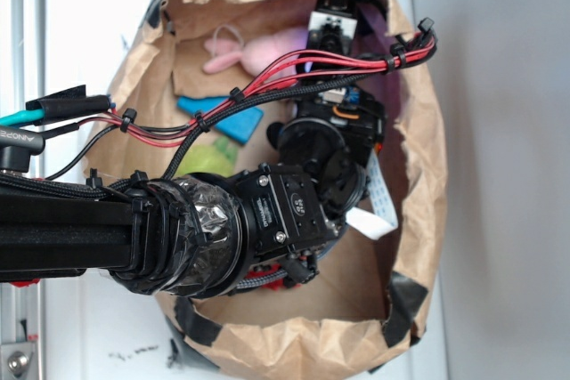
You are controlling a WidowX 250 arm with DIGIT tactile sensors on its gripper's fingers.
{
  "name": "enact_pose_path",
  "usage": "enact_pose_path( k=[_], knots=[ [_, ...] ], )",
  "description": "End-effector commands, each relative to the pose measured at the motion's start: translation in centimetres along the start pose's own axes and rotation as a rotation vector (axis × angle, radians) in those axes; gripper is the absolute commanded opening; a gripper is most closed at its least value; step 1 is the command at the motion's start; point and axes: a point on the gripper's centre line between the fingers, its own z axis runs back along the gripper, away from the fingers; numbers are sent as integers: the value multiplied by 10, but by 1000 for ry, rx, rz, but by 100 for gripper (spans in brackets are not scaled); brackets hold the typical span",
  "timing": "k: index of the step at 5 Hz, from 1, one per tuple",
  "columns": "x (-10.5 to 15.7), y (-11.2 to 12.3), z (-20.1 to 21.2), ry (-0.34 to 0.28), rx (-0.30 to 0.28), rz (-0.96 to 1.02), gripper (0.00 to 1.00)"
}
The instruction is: Grab the pink bunny.
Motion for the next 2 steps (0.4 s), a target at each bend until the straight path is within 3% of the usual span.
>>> enact_pose_path(
  k=[1, 2],
  knots=[
    [4, 36, -8, 61, -142, -14, 100],
    [-5, 42, 8, 24, -192, -40, 100]
  ],
)
